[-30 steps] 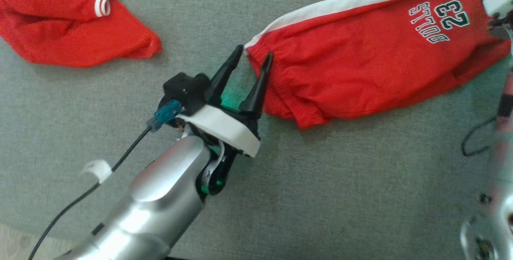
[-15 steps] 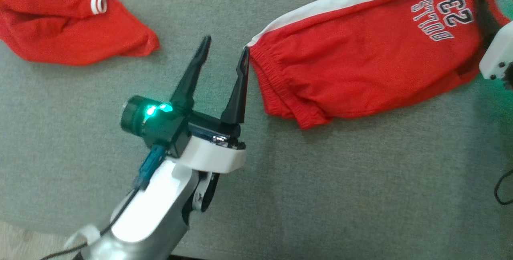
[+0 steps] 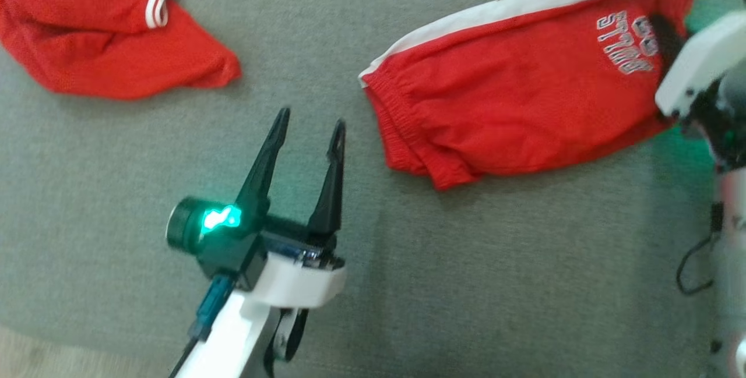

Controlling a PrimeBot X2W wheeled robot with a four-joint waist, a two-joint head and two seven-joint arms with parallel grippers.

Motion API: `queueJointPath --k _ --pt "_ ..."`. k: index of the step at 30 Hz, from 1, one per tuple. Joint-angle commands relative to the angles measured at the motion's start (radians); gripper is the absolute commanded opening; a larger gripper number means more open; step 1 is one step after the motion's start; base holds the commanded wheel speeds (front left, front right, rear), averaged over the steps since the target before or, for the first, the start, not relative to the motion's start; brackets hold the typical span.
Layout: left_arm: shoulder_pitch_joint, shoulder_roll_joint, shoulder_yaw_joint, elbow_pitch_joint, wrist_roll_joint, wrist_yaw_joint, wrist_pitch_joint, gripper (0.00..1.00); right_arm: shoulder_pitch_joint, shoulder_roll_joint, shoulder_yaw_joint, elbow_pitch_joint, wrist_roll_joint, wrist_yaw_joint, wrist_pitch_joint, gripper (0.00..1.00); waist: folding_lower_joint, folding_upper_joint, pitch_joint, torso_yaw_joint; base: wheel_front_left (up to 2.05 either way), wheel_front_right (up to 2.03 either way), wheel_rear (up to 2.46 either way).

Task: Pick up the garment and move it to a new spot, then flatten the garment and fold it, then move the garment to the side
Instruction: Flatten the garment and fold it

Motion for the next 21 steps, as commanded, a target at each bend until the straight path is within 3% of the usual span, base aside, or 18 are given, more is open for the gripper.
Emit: queueJointPath --k 1,13,16,21 --pt "0.037 0.001 0.055 -0.023 0.012 -0.017 -0.005 1.00 0.049 0.004 -0.011 -0.021 0.015 0.007 -0.020 0.00 0.0000 -0.0001 -0.041 -0.040 0.00 0.00 0.00" --pt "0.168 -0.041 0.177 0.018 0.080 -0.127 -0.005 1.00 0.139 -0.073 -0.290 -0.021 0.045 0.007 -0.150 0.00 0.0000 -0.0001 -0.117 -0.114 0.00 0.00 0.00" --pt "0.176 -0.056 0.186 0.030 0.092 -0.151 -0.005 1.00 0.123 -0.089 -0.298 -0.036 0.031 0.007 -0.167 0.00 0.0000 -0.0001 -0.123 -0.112 0.00 0.00 0.00" --pt "0.186 -0.073 0.192 0.046 0.101 -0.174 -0.005 1.00 0.098 -0.074 -0.229 -0.096 0.020 0.007 -0.151 0.00 0.0000 -0.0001 -0.135 -0.100 0.00 0.00 0.00"
